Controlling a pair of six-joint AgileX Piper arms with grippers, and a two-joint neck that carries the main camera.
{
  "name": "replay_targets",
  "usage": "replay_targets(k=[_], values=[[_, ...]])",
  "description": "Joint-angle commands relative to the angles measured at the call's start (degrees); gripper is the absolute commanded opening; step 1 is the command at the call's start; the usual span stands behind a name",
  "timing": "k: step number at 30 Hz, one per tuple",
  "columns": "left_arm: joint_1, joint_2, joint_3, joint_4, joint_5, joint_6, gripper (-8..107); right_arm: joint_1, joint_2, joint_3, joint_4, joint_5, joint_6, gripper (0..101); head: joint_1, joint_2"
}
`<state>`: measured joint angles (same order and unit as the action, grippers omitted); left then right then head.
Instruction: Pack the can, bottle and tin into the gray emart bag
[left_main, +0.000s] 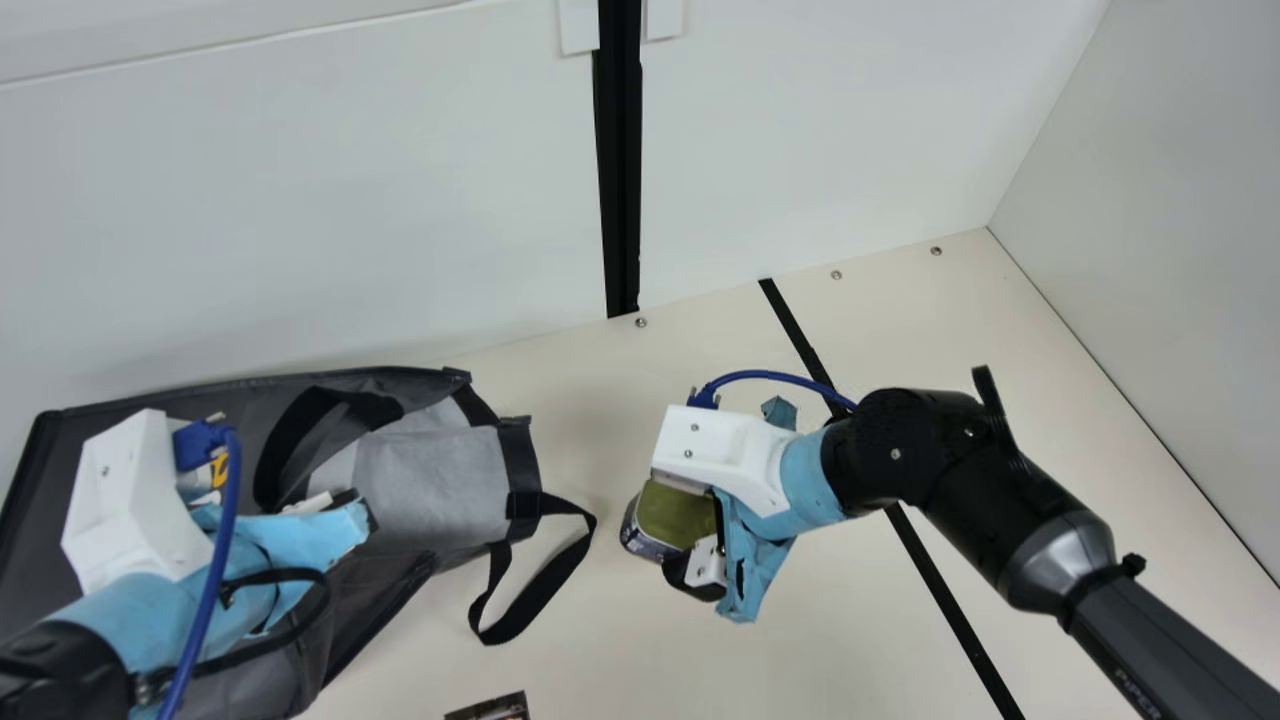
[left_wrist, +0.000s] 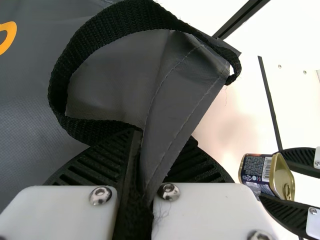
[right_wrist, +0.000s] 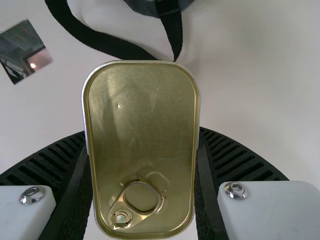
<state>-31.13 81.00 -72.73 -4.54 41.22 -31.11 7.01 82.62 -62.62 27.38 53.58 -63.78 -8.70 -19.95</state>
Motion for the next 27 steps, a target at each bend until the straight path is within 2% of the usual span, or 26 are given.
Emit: replay_targets(k=[1,13,27], values=[[0.0,0.0,0.0,0.0,0.0,0.0,10,0.0,0.0,0.2,2.0,-0.2,-1.5,0,-1.3,0.0],[0.0,0.0,0.0,0.0,0.0,0.0,10,0.1,0.6,1.3,10.2,-2.6,-7.5,0,-1.3,0.0],[0.0,0.0,0.0,0.0,0.0,0.0,10,2.4,3.3,0.4,15.7,-5.5,-9.1,0,-1.3,0.0]])
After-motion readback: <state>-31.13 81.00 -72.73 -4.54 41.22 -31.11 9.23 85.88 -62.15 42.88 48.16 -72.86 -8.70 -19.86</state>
